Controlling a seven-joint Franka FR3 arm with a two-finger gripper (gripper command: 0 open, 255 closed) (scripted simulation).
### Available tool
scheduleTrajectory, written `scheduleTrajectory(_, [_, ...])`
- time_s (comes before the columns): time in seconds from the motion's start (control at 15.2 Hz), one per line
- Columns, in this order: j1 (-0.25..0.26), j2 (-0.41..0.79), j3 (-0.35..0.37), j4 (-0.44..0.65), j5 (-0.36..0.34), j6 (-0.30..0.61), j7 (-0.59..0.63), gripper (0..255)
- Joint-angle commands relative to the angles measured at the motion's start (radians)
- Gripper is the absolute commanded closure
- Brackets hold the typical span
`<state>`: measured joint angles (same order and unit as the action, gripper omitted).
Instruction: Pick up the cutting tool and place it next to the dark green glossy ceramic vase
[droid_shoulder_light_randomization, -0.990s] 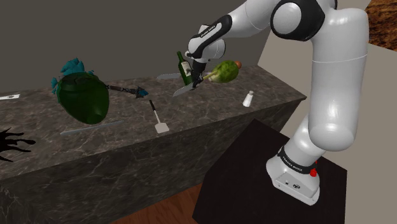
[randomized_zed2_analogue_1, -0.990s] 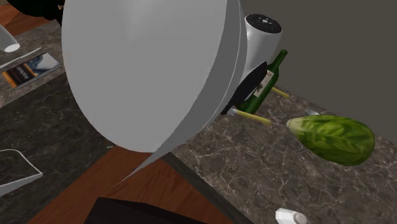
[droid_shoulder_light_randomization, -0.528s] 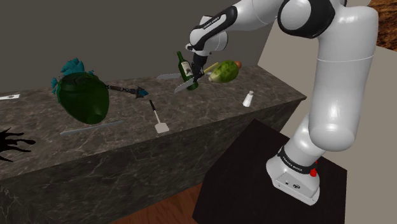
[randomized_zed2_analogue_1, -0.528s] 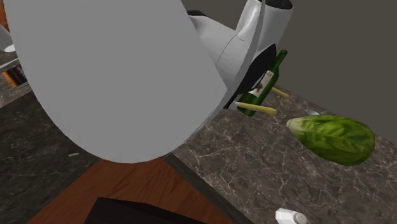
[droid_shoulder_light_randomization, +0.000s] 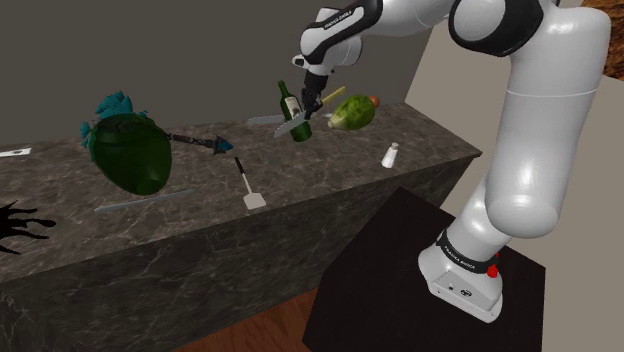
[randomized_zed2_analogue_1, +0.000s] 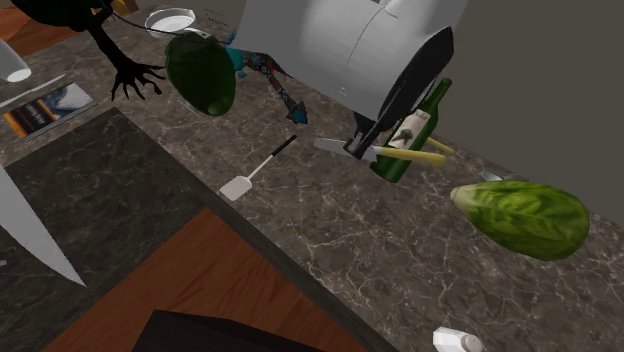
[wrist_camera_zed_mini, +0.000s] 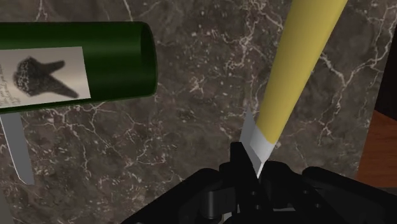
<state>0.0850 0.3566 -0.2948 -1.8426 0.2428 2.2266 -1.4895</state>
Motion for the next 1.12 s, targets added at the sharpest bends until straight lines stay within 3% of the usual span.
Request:
scheduleTrajectory(0.0, [0.001,-0.013,-0.003,0.008,-0.007,-0.021,0.005,255])
scheduleTrajectory(1.06, [0.008,-0.092,-0.019,0.120,-0.052,-0.206,0.047,255])
